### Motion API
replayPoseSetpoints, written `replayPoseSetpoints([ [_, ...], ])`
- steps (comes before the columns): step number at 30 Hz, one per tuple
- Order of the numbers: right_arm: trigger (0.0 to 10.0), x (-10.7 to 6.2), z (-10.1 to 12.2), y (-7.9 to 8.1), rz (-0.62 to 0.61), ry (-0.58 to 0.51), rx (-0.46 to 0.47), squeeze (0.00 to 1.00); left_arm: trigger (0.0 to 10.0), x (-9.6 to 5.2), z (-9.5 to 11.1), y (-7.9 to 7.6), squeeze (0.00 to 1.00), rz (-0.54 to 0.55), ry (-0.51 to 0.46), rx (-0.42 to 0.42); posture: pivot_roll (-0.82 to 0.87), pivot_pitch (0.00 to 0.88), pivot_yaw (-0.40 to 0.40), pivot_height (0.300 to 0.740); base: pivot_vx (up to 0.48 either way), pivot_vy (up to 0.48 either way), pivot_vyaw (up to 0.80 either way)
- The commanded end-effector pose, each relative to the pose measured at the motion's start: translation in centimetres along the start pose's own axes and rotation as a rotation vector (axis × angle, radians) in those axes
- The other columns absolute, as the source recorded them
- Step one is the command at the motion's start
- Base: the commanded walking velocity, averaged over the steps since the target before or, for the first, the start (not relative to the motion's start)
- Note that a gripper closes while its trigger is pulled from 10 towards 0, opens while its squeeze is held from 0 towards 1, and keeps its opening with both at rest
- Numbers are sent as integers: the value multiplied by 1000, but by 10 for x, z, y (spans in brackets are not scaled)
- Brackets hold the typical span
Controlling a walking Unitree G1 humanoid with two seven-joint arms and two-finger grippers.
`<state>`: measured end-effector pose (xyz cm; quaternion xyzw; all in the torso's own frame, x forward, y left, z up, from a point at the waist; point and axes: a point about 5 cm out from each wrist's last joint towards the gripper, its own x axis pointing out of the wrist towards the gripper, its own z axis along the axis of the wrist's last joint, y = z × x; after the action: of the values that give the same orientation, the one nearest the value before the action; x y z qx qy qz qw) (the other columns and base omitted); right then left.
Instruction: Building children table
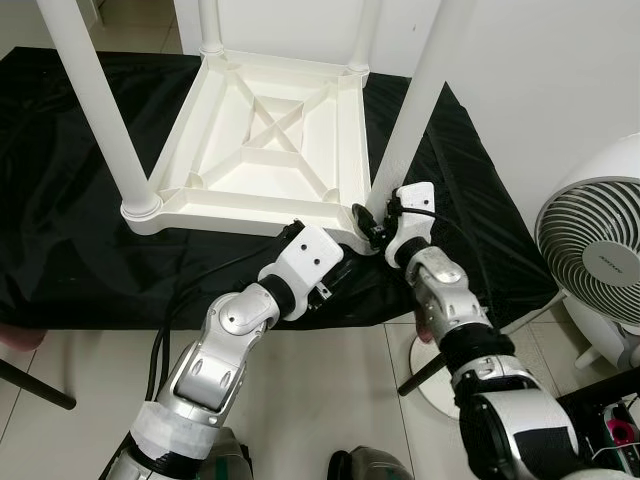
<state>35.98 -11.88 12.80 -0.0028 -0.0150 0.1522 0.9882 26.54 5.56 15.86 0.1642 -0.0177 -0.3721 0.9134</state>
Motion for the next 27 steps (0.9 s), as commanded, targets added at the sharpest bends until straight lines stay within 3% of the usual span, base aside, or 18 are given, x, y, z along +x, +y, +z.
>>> replayPoseSetpoints([
  [1, 0, -4, -11, -4, -52, 48, 4, 0, 10000, 1, -2, -2, 0, -1, 0, -4, 40, 22, -47, 740, 0, 0, 0],
  [2, 0, -4, -11, -4, -52, 48, 4, 0, 10000, 1, -2, -2, 0, -1, 0, -4, 40, 22, -47, 740, 0, 0, 0],
  [3, 0, -4, -13, 1, -169, 59, 35, 0, 10000, 0, -2, -4, 0, -3, 1, -6, 40, 25, -49, 740, 0, 0, 0],
  [5, 0, -4, -13, 1, -169, 59, 35, 0, 10000, 0, -2, -4, 0, -3, 1, -6, 40, 25, -49, 740, 0, 0, 0],
  [6, 0, -3, -14, 10, -229, 63, 62, 0, 10000, 1, -2, -4, 0, -3, 1, -9, 41, 28, -49, 740, 0, 0, 0],
  [14, 0, -2, -10, 18, -254, 52, 79, 0, 10000, 1, -2, -4, 0, -1, 2, -11, 46, 33, -56, 740, 0, 0, 0],
  [15, 1176, -1, -8, 19, -222, 38, 75, 0, 10000, 0, -3, -3, 0, 4, 3, -11, 49, 36, -58, 740, 0, 0, 0],
  [17, 1176, -1, -8, 19, -222, 38, 75, 0, 10000, 0, -3, -3, 0, 4, 3, -11, 49, 36, -58, 740, 0, 0, 0],
  [18, 10000, -2, -4, 15, -203, 9, 82, 1000, 10000, -1, -3, -3, 0, 11, 4, -12, 52, 41, -60, 740, 0, 0, 0],
  [24, 10000, -8, 1, 6, -172, -31, 68, 1000, 10000, -1, -3, -1, 0, 23, 6, -15, 52, 48, -60, 740, 0, 0, 0],
  [25, 10000, -17, -1, -4, -89, -34, 12, 302, 10000, -2, -2, 0, 0, 30, 5, -15, 53, 48, -60, 740, 0, 0, 0],
  [26, 10000, -17, -1, -4, -89, -34, 12, 302, 10000, -2, -2, 0, 0, 30, 5, -15, 53, 48, -60, 740, 0, 0, 0],
  [27, 10000, -19, -1, -7, -44, -36, 2, 0, 10000, -2, -2, 1, 0, 32, 5, -14, 53, 47, -57, 740, 0, 0, 0],
])
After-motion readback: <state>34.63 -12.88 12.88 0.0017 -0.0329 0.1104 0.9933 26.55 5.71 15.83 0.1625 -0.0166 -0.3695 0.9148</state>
